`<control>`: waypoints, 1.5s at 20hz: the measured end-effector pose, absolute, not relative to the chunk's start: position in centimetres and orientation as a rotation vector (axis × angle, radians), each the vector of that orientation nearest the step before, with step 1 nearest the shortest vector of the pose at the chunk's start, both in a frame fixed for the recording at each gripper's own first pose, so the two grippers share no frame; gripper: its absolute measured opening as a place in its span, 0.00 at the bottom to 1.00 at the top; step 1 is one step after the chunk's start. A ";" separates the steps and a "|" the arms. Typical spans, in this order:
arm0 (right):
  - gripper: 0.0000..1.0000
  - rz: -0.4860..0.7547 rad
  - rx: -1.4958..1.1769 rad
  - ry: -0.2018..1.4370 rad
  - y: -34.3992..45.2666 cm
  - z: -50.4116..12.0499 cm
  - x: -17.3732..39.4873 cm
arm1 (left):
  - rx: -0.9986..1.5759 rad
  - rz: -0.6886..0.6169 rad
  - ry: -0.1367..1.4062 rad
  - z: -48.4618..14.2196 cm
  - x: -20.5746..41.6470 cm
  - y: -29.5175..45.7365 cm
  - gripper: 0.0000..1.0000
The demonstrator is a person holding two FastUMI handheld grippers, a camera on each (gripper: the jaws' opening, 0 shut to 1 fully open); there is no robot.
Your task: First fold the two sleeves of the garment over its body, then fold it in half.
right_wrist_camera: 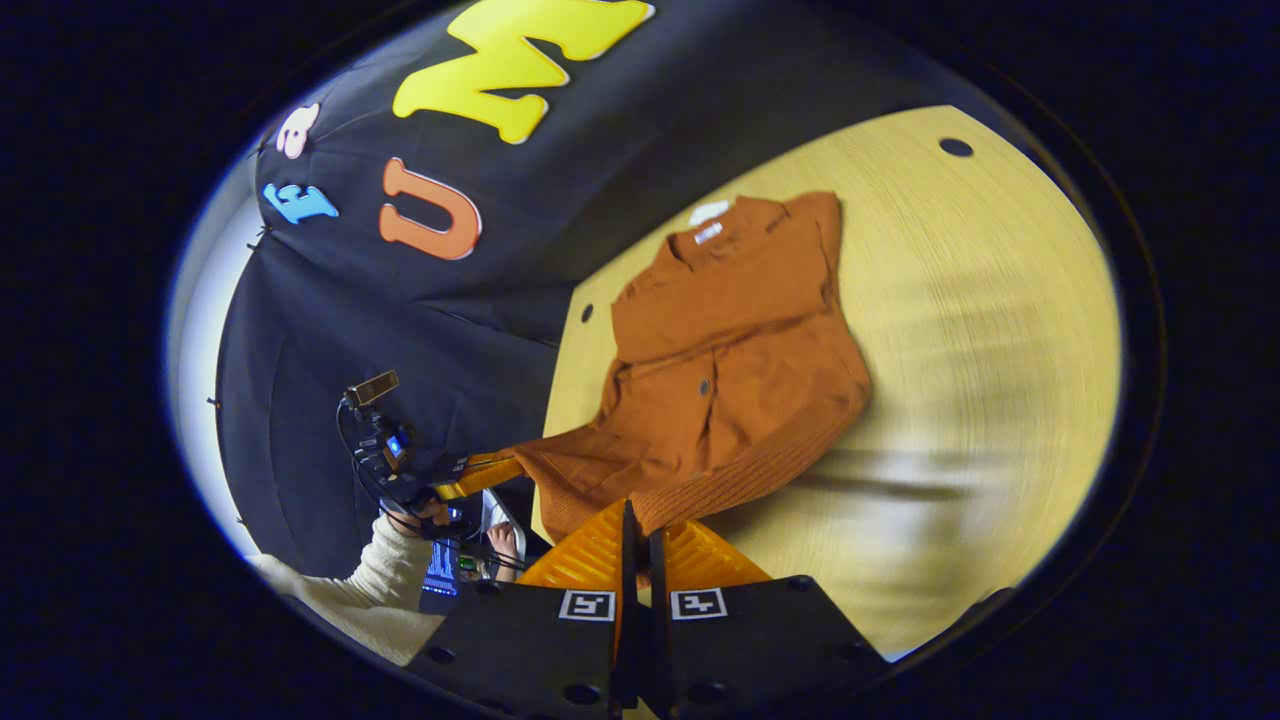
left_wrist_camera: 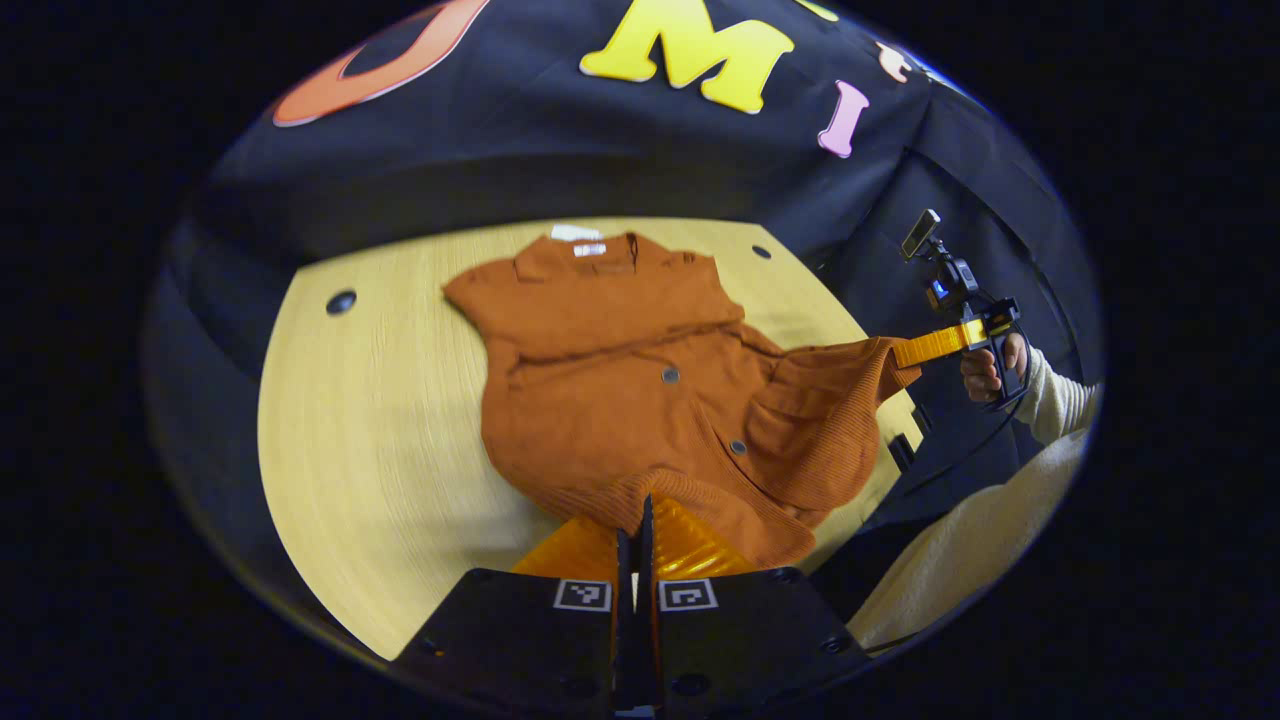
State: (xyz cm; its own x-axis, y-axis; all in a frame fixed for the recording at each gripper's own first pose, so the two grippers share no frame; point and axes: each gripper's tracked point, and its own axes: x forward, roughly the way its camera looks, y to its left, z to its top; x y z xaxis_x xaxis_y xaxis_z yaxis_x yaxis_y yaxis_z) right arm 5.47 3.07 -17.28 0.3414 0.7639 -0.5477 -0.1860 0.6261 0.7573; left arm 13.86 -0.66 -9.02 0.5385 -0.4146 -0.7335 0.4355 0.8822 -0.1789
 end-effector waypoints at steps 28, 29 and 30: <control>0.06 0.127 1.449 0.794 -6.9 -29.4 39.7 | -1.257 -0.017 0.417 -14.4 41.5 2.5 0.03; 0.06 0.112 1.462 0.792 -7.0 -30.4 39.6 | -1.314 -0.009 0.390 -13.4 41.2 2.6 0.04; 0.08 0.099 1.470 0.791 -7.1 -30.7 39.4 | -1.371 -0.001 0.370 -12.6 41.5 2.3 0.05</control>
